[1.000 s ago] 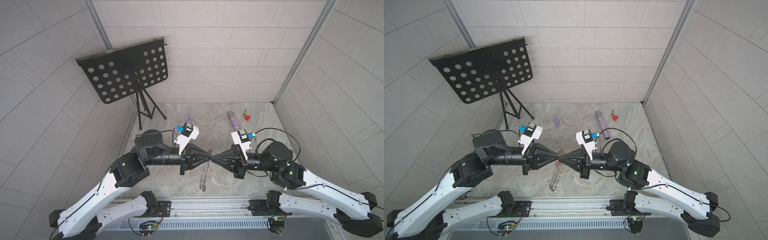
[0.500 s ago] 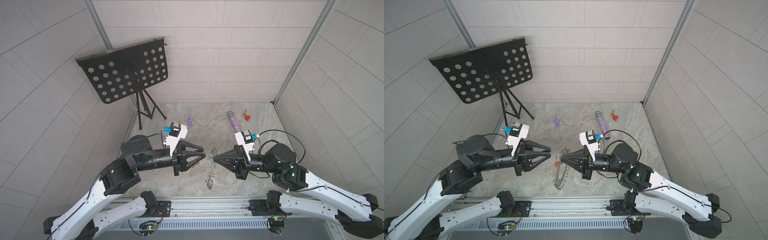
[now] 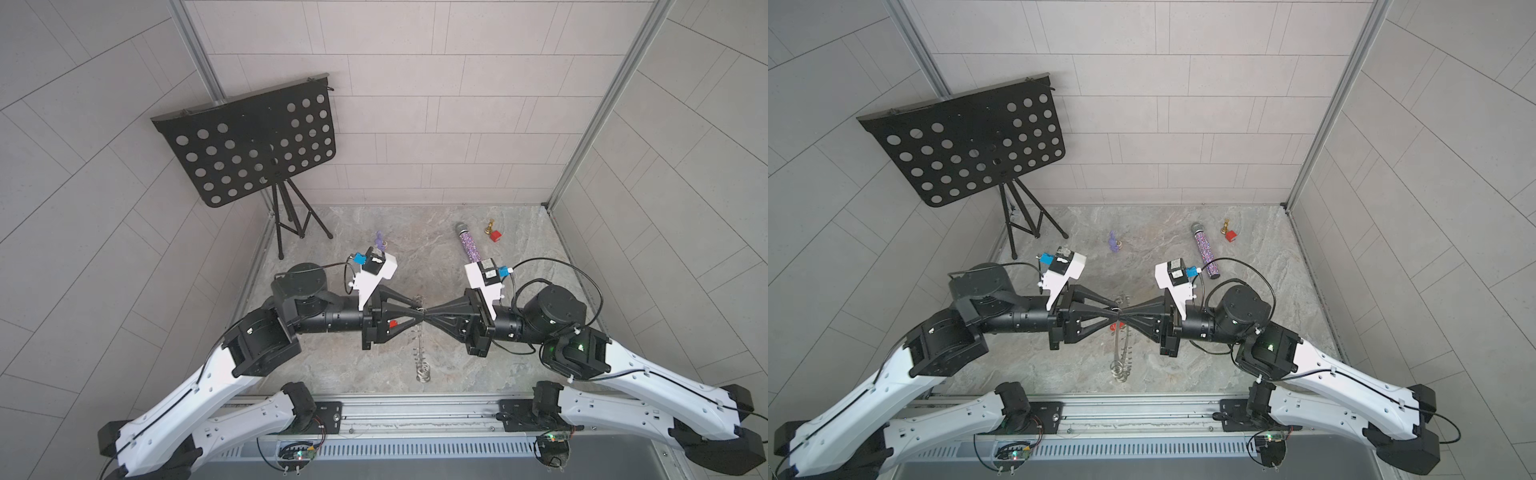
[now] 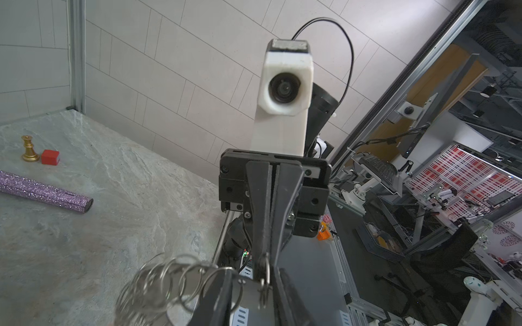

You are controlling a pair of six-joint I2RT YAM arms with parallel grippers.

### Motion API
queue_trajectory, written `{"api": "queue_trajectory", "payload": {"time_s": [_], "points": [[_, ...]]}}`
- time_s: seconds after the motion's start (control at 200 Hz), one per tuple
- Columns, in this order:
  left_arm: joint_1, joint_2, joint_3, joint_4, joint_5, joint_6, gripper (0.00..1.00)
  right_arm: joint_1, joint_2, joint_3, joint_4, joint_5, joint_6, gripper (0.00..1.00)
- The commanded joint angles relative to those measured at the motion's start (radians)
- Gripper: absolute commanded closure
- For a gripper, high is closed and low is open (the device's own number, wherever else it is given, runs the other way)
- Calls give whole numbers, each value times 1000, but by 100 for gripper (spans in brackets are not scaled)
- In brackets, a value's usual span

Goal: Attach keys to a key ring
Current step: Adjust the keyring.

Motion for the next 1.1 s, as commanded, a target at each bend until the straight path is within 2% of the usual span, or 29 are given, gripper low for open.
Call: {"api": "queue_trajectory", "payload": {"time_s": [0.0, 0.205, 0.31, 0.425, 0.46, 0.575, 0.795, 1.096], "points": [[-6, -19, -6, 31, 19, 10, 72, 7, -5, 25, 65, -1, 7, 100], [-6, -22, -8, 34, 14, 13, 85, 7, -1, 27, 66, -5, 13, 100], [-5, -20, -10, 36, 16, 19, 100, 7, 0, 28, 66, -10, 13, 100], [-6, -28, -11, 36, -17, 47, 100, 7, 8, 45, 34, -12, 11, 100], [-5, -34, -10, 35, -49, 61, 100, 7, 2, 53, 9, 5, 2, 92], [-6, -43, 21, -27, -160, 139, 100, 7, -47, 44, -37, 75, -39, 78], [-5, -10, 69, -76, -240, 223, 100, 7, -55, 88, -149, 65, -98, 74], [-5, -30, 38, -73, -400, 404, 100, 7, -22, 93, -188, 195, -106, 54]]}}
